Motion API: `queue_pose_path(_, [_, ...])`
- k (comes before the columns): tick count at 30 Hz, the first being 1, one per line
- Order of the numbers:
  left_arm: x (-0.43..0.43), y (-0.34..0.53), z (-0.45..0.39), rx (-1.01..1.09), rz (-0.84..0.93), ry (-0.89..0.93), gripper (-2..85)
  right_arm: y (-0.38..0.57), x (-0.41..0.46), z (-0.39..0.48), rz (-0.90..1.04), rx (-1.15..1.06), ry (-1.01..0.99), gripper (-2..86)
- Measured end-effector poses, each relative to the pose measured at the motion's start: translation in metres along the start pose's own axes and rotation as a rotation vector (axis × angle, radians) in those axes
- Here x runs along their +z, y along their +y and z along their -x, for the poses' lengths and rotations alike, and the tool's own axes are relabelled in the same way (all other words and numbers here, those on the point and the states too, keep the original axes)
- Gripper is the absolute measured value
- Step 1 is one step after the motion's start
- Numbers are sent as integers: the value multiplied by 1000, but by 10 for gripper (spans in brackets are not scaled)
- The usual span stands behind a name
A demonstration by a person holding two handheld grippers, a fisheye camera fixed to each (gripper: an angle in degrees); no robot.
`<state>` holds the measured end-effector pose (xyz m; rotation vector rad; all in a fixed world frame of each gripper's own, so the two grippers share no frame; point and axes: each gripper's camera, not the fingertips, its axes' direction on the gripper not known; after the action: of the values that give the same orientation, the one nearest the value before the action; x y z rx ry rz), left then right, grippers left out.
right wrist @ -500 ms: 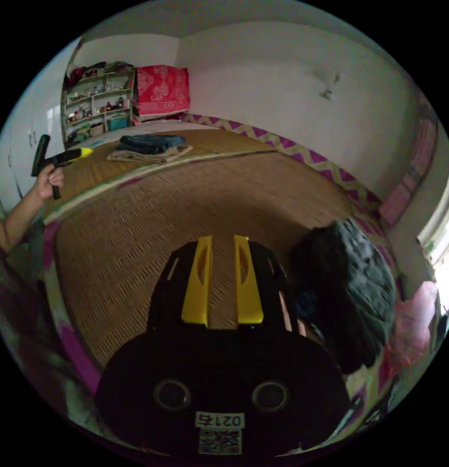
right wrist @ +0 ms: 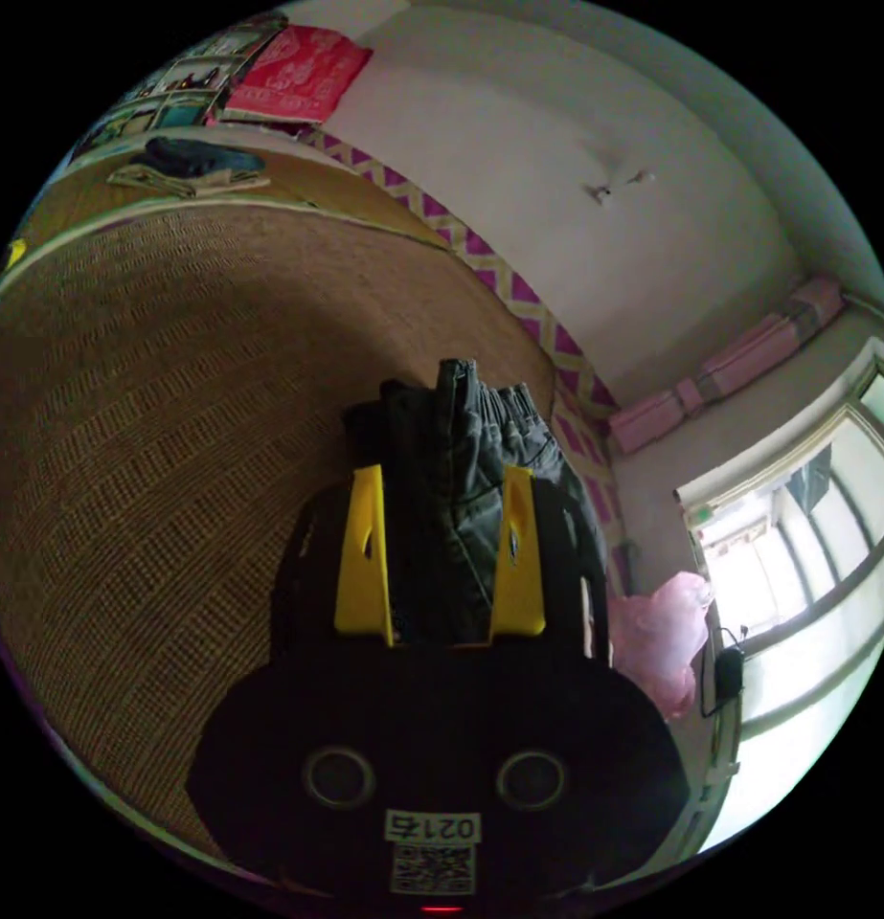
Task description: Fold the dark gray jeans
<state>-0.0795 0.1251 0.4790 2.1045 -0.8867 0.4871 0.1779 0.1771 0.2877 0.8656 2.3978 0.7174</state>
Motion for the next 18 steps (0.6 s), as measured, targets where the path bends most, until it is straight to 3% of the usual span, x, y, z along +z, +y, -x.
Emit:
queue_pose_path(8, [15, 41, -9, -7, 24, -42, -10, -21, 22, -12, 56, -23, 22, 92])
queue_pose_path(14, [31, 69, -6, -1, 70, -61, -10, -10, -13, -80, 18, 284, -177, 5])
queue_pose_path(18, [37, 84, -5, -1, 70, -38, -10, 0, -63, -144, -57, 463, -299, -7])
